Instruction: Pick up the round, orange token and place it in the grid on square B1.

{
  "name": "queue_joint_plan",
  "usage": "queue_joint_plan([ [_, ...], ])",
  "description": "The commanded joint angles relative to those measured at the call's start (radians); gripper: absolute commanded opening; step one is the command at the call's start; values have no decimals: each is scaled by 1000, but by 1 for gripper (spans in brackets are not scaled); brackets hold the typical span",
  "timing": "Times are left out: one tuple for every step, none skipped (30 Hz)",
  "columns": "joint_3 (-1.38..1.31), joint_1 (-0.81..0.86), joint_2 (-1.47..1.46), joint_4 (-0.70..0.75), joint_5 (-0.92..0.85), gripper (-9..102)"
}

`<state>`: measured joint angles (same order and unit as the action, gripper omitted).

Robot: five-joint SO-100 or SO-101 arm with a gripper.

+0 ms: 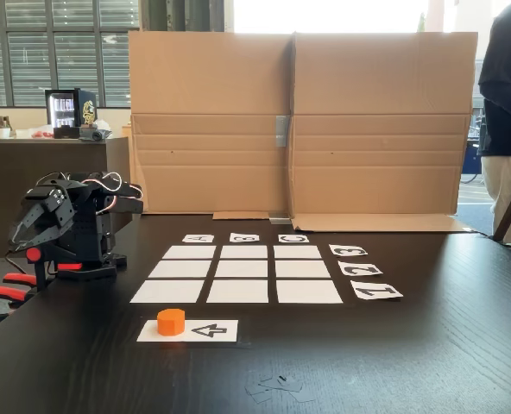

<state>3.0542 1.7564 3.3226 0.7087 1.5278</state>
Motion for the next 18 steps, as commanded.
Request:
queue_joint_plan([
  [0, 54, -3, -17, -6, 0],
  [-11, 46, -26, -18, -11, 0],
  [-37, 37, -69, -18, -25, 1],
  [-75, 35, -133, -20, -35, 1],
  [-114, 32, -204, -18, -43, 1],
  [-160, 25, -267, -12, -55, 1],
  [-198, 18, -310, -9, -60, 1],
  [-235, 11, -351, -8, -60, 2],
  [-268, 2, -396, -8, -60, 4],
  [-299, -9, -439, -3, -69, 5],
  [-330, -20, -471, 17, -80, 7],
  [-348, -25, -489, 40, -87, 11],
  [-362, -28, -505, 63, -87, 15],
  [-376, -34, -526, 83, -91, 18],
  [-396, -40, -552, 103, -100, 20],
  [-420, -43, -580, 124, -100, 24],
  [-451, -48, -609, 150, -100, 28],
  [-488, -55, -644, 183, -100, 32],
])
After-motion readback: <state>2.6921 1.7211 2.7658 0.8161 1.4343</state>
